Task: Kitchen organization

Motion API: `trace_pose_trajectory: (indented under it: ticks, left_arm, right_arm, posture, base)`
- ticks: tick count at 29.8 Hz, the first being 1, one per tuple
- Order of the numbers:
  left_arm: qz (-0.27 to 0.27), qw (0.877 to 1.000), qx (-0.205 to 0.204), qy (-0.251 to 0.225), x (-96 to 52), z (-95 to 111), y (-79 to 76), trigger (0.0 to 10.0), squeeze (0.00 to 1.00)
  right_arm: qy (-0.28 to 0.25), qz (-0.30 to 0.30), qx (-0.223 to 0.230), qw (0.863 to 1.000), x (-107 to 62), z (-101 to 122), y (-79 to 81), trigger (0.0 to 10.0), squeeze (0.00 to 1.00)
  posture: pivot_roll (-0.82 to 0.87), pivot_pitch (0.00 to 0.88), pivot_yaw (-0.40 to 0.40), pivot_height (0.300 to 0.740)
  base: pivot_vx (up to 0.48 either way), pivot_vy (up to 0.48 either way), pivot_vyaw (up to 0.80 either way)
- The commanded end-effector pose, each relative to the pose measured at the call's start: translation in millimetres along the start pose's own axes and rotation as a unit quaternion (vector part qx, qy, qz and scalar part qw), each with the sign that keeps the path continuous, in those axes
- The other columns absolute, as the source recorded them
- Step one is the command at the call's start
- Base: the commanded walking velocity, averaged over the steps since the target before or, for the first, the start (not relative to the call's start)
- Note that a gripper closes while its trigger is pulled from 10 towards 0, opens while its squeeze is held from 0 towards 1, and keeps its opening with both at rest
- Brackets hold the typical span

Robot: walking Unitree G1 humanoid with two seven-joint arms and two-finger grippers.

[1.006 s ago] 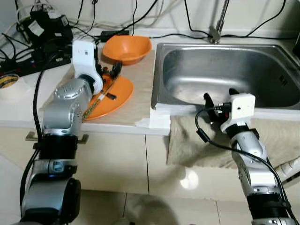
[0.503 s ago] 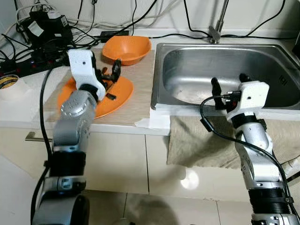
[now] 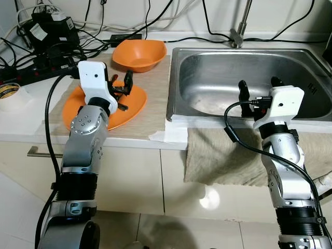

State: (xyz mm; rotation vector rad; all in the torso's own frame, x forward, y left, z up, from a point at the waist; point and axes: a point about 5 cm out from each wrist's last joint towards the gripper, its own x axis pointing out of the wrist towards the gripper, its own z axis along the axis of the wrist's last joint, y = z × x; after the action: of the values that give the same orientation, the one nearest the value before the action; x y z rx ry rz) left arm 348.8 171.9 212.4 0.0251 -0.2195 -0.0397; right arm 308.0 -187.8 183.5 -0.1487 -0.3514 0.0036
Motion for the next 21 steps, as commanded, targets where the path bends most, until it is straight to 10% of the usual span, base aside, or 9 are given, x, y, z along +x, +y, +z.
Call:
trace_pose_trajectory:
  ticks: [1, 21]
  left_arm:
    - [0.014, 1.0, 0.009, -0.003, 0.2, -1, 2.4, 10.0, 0.0]
    - [0.019, 0.999, 0.015, 0.045, 11.4, -38, 10.3, 10.0, 0.0]
  right_arm:
    - [0.009, -0.008, 0.0, 1.0, -1.6, -3, -1.1, 10.0, 0.0]
    - [0.027, -0.003, 0.009, 1.0, -1.6, -16, 8.1, 10.0, 0.0]
  posture:
    - [-0.01, 0.0, 0.075, 0.74]
    - [-0.02, 0.004, 0.077, 0.74]
  base:
    - [0.0, 0.0, 0.0]
    - [0.0, 0.0, 0.0]
